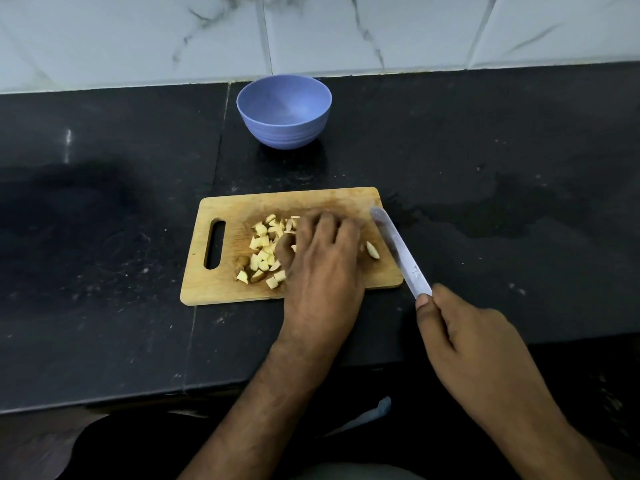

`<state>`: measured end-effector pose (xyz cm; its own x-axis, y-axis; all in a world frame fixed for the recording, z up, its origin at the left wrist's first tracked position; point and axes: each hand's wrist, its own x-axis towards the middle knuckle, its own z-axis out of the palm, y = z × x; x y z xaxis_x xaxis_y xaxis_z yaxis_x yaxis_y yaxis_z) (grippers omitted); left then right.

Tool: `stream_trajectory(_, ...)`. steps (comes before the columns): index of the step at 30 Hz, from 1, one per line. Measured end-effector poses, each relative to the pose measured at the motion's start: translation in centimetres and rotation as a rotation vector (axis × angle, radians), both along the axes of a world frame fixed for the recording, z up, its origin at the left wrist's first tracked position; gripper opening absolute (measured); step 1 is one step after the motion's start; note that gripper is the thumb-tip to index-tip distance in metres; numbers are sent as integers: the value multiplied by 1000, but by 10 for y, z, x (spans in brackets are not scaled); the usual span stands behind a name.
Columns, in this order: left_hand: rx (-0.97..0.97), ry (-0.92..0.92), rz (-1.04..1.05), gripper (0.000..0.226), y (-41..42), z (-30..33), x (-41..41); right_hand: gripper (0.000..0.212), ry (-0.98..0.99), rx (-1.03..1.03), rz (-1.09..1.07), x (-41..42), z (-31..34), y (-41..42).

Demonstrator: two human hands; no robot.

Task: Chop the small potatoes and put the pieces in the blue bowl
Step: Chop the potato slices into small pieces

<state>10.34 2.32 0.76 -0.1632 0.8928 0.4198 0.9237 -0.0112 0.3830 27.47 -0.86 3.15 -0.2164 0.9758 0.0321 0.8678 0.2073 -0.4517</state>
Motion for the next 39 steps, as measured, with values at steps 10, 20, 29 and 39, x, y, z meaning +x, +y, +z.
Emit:
stream_trajectory(10, -53, -121, -141, 23, -3, 6, -1, 35, -50, 5, 4, -1, 1, -2)
stream_trajectory(20, -79, -169, -94, 9, -6, 6, -7, 27, -157, -107, 7, -4, 12, -21)
stream_trajectory(29, -70, -183, -102, 5, -5, 5, -6, 20, -218, -131, 15, -11, 18, -20)
stream_trajectory(39, -31, -187, 32, 11, -10, 5, -8, 30, -81, -52, 16, -5, 13, -7)
